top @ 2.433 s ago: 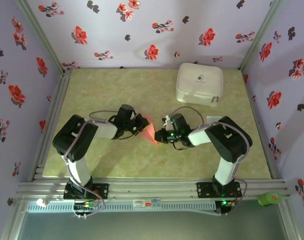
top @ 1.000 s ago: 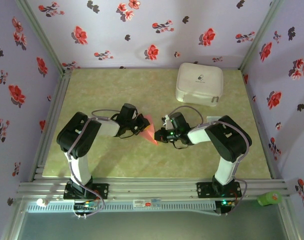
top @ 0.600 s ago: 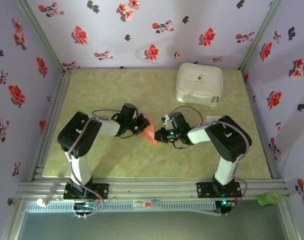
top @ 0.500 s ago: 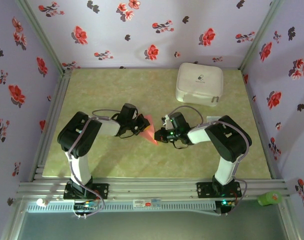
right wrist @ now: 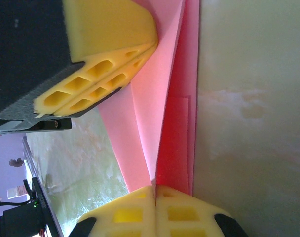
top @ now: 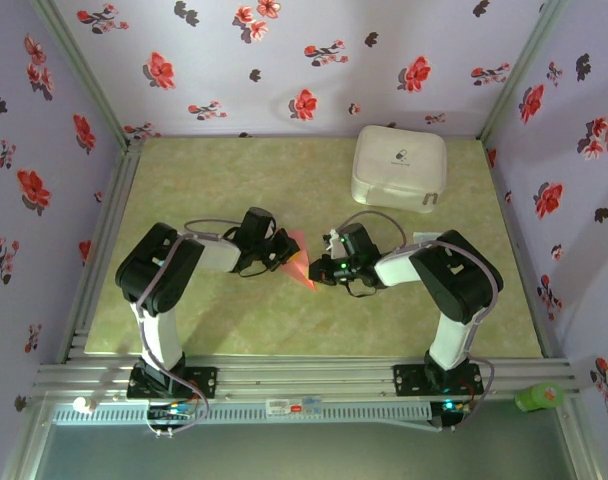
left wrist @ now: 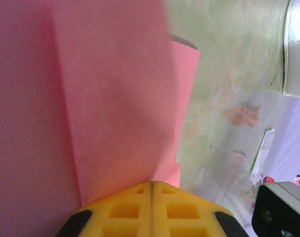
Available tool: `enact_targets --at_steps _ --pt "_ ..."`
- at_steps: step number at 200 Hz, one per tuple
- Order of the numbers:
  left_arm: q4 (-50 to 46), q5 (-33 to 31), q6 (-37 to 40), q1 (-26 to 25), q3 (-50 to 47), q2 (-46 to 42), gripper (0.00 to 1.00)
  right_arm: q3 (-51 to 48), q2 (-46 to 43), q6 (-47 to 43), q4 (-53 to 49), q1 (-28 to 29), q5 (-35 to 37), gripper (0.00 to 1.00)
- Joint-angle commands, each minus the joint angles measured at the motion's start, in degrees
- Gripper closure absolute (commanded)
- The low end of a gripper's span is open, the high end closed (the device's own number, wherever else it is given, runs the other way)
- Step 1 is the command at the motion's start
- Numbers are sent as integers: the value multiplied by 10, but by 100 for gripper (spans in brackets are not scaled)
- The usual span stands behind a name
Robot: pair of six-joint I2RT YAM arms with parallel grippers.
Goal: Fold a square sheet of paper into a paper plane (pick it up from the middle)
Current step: Fourth fold the wing at the center of the table.
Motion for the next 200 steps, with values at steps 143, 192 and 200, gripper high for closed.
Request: enact_targets --at_steps 143,192,200 --pt "-40 -4 32 -3 1 21 94 1 -5 3 -84 -4 -24 87" --pt "-38 -5 32 -3 0 22 94 1 -23 -12 -125 -4 -21 87" --pt "-38 -5 32 -3 0 22 94 -1 -26 -13 -127 -4 -21 88"
